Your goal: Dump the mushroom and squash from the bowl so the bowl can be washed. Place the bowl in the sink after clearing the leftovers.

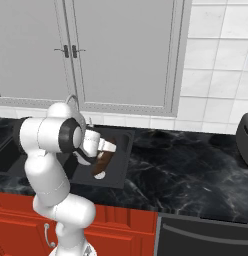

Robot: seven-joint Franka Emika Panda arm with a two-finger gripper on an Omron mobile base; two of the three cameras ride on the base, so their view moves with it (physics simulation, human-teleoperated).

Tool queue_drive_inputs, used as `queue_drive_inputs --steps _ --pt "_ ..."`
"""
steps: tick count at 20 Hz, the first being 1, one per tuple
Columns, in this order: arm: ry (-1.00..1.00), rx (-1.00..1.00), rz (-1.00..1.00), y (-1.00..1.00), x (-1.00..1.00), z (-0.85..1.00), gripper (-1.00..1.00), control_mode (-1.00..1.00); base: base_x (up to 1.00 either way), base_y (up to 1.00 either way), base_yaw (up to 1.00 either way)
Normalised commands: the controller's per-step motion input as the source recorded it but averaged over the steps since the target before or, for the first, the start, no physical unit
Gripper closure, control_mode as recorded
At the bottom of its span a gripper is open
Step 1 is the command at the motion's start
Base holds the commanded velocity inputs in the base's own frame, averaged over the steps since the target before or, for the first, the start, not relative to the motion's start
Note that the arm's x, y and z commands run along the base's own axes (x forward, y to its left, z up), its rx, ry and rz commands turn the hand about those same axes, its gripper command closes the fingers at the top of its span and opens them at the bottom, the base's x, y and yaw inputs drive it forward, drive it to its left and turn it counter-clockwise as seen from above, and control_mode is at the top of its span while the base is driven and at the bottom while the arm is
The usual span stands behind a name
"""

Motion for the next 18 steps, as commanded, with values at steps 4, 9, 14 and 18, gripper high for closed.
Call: queue_drive_inputs --steps 4,9,14,18 --pt "-0.1 -0.15 0.01 0.15 -0.25 0.05 1.0 -1.0 0.0 0.0 0.0" --pt "-0.17 -0.05 0.0 0.0 -0.27 0.19 1.0 -1.0 0.0 0.0 0.0" --pt "-0.17 -0.07 0.0 0.0 -0.13 0.3 1.0 -1.0 0.0 0.0 0.0" --pt "-0.12 -0.16 0.01 0.1 -0.04 0.67 1.0 -1.0 0.0 0.0 0.0"
